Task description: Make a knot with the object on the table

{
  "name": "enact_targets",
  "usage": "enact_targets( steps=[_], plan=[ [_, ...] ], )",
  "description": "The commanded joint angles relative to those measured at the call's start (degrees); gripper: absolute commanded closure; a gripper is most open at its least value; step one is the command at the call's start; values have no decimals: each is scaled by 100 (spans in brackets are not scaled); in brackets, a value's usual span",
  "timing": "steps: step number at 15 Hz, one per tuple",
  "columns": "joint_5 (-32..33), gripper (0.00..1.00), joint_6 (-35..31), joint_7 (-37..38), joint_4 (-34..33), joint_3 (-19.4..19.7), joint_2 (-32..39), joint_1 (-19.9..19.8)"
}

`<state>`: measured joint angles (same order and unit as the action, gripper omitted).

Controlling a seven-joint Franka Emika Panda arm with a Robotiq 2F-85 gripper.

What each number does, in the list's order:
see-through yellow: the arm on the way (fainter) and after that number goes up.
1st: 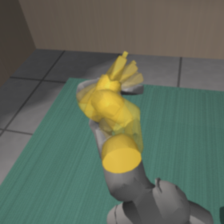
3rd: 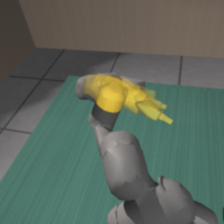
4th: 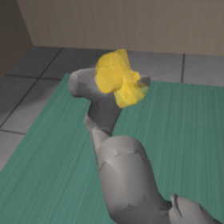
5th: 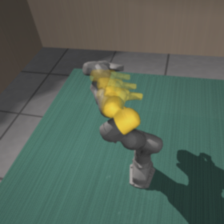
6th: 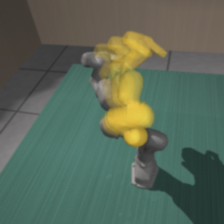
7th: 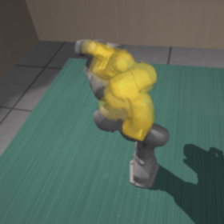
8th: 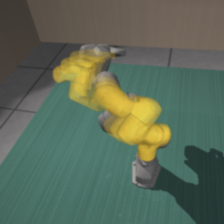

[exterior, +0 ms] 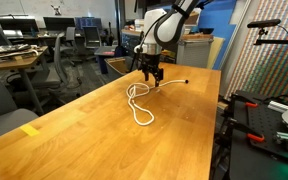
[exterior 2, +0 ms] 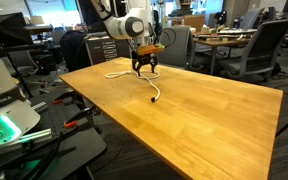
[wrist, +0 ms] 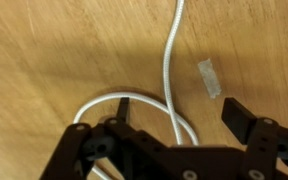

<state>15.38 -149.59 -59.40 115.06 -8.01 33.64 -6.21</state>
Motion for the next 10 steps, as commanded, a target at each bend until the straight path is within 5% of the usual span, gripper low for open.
enact_targets(
  steps=[1, 2, 7, 10],
  plan=[
    [349, 27, 245, 284, -175, 421, 146, 450],
    [426, 27, 304, 473, -186, 537, 181, 571],
    [449, 74, 886, 1554, -340, 758, 269, 899],
    [282, 90, 1437, 1917, -548, 614, 328, 834]
  ],
)
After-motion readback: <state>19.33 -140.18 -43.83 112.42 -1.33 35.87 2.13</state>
